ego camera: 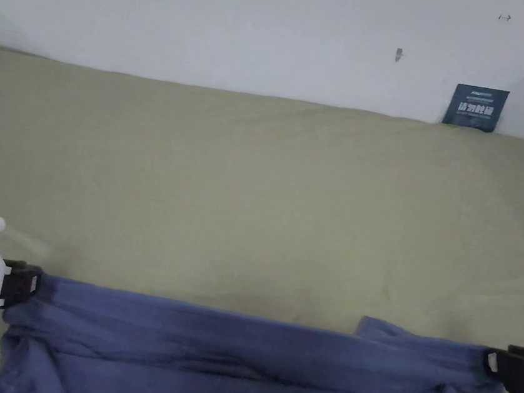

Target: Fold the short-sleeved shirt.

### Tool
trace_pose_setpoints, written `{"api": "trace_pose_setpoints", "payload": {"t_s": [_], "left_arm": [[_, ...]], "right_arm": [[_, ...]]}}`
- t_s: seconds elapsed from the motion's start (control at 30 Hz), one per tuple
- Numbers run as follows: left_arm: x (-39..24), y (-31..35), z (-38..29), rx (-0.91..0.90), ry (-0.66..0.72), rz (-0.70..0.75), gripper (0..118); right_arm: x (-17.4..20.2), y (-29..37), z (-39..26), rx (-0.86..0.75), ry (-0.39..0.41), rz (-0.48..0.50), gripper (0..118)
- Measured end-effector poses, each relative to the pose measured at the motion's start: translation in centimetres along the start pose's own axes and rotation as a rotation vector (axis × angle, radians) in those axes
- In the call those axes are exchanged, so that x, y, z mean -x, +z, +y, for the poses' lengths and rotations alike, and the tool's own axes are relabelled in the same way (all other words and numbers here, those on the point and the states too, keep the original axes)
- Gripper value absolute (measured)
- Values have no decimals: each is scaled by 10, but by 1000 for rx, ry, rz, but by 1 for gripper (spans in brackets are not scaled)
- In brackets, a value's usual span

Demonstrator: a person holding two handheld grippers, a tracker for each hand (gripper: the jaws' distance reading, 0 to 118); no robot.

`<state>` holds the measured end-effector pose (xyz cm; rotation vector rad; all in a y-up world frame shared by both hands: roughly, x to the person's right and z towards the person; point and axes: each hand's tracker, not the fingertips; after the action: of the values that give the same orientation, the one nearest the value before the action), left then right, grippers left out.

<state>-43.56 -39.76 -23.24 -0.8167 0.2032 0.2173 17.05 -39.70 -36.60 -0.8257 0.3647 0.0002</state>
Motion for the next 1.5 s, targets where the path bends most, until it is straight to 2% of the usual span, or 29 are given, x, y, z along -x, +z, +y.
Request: {"api": "trace_pose_setpoints", "payload": {"t_s": [0.23,0.43,0.7,0.77,0.8,0.83,0.87,0.9,0.93,0.97,1.03,1.17,1.23,1.27,1.3,1.33,1.37,1.4,1.47,1.5], "left_arm": [[8,39,-74,-66,-15,-14,2],[15,41,-122,-84,-35,-20,2],[19,26,-134,-13,-37,2,2],[17,27,-131,-5,-43,-4,4],[16,28,-130,3,-48,-7,8],[15,31,-128,10,-46,-6,22],[14,33,-125,21,-47,-4,75],[12,35,-127,26,-43,-9,113],[8,47,-125,12,-28,-23,118],[0,61,-119,-45,-7,-23,114],[-7,73,-110,-128,1,-44,114],[-52,121,-65,-346,-21,-65,114],[-76,138,-51,-456,-49,-38,111],[-92,146,-45,-518,-64,23,106],[-106,150,-43,-560,-95,82,94],[-117,153,-42,-619,-118,114,73],[-127,154,-42,-644,-131,132,15],[-130,147,-41,-657,-137,108,0],[-130,136,-38,-637,-123,93,0],[-129,136,-37,-647,-117,105,0]], "right_arm": [[1,37,-72,-10,4,8,2],[-2,39,-117,25,-49,11,2],[-10,16,-137,107,-45,7,2],[-10,15,-136,120,-15,4,2],[-10,15,-135,131,-13,9,7],[-8,17,-135,142,-8,-3,28],[-5,20,-132,153,0,-43,80],[-4,23,-131,148,5,-54,113],[-1,32,-127,96,7,-45,118],[5,43,-122,32,-4,-39,118],[17,58,-103,-26,-30,3,118],[75,98,-53,-282,-11,42,118],[105,112,-38,-424,31,24,115],[122,118,-33,-505,49,-17,109],[134,121,-30,-555,59,-61,98],[149,121,-30,-591,90,-102,77],[162,120,-33,-645,106,-120,31],[170,119,-33,-674,114,-118,2],[181,114,-36,-696,91,-114,2],[181,114,-35,-705,114,-108,2]]}}
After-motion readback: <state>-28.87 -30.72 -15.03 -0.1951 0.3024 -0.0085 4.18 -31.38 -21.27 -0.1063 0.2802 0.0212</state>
